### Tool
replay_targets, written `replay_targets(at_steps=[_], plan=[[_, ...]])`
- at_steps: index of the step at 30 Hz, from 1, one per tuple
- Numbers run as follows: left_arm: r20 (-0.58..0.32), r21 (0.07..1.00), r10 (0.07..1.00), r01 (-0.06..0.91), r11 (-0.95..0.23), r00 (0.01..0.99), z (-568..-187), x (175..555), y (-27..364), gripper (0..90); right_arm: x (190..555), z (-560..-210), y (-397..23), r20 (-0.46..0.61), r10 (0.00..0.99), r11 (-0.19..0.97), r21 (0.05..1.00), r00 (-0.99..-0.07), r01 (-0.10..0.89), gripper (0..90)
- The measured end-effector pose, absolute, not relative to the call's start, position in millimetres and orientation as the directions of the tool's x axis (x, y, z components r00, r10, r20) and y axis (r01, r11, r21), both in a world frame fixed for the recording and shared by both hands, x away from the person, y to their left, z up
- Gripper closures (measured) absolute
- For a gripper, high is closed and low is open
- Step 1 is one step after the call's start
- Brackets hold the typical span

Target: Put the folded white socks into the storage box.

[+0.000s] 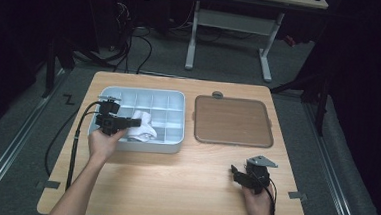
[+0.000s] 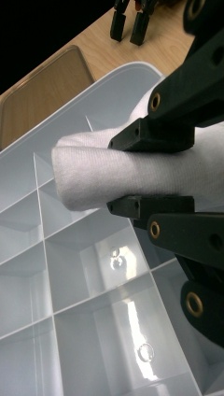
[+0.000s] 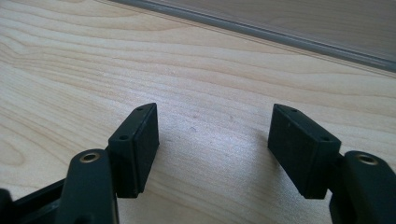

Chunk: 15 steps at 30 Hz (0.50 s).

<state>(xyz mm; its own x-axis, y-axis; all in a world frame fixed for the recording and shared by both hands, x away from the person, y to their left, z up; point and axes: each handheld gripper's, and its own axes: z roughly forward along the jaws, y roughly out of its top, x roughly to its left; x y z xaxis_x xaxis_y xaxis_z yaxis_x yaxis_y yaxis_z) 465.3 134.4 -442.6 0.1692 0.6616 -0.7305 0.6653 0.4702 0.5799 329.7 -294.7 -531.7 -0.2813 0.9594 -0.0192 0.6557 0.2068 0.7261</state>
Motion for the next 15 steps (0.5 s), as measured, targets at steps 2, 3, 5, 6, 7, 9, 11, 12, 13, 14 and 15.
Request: replay_targets(at_steps=[2,3,5,6,7,9,11,12,13,14,15], plan=[[-0.727,0.580,0.666,0.668,0.466,0.167,-446.7,464.9,133.9,72.4,329.7,-531.7,-294.7,-0.019,0.959,0.207,0.726,-0.281,0.656,34.2],[-0.723,0.583,0.670,0.669,0.462,0.167,-448.4,464.8,133.4,72.4,329.7,-531.7,-294.7,-0.019,0.959,0.207,0.726,-0.281,0.656,34.2],[-0.714,0.586,0.680,0.671,0.454,0.164,-452.3,464.9,133.0,72.4,329.7,-531.7,-294.7,-0.019,0.959,0.207,0.726,-0.281,0.656,34.2],[-0.710,0.589,0.685,0.673,0.448,0.165,-453.6,464.9,133.3,72.4,329.7,-531.7,-294.7,-0.019,0.959,0.207,0.726,-0.281,0.656,34.2],[-0.701,0.595,0.693,0.672,0.440,0.167,-455.0,464.9,133.0,72.4,329.7,-531.7,-294.7,-0.019,0.959,0.207,0.726,-0.281,0.656,34.2],[-0.691,0.604,0.703,0.671,0.431,0.170,-456.0,464.4,131.6,72.4,329.7,-531.7,-294.7,-0.019,0.959,0.207,0.726,-0.281,0.656,34.2],[-0.667,0.622,0.723,0.668,0.409,0.179,-457.6,463.3,129.5,72.4,329.7,-531.7,-294.7,-0.019,0.959,0.207,0.726,-0.281,0.656,34.2],[-0.661,0.625,0.729,0.669,0.403,0.178,-458.6,463.2,128.6,72.4,329.7,-531.7,-294.7,-0.019,0.959,0.207,0.726,-0.281,0.656,34.2],[-0.648,0.633,0.740,0.669,0.390,0.182,-460.2,463.1,128.2,72.4,329.7,-531.7,-294.7,-0.019,0.959,0.207,0.726,-0.281,0.656,34.1],[-0.640,0.638,0.747,0.668,0.384,0.182,-461.8,463.2,127.5,72.4,329.7,-531.7,-294.6,-0.018,0.960,0.205,0.726,-0.280,0.657,34.2],[-0.632,0.641,0.754,0.668,0.377,0.180,-463.3,463.2,126.5,72.4,329.7,-531.6,-294.6,-0.018,0.960,0.206,0.726,-0.280,0.657,34.1]])
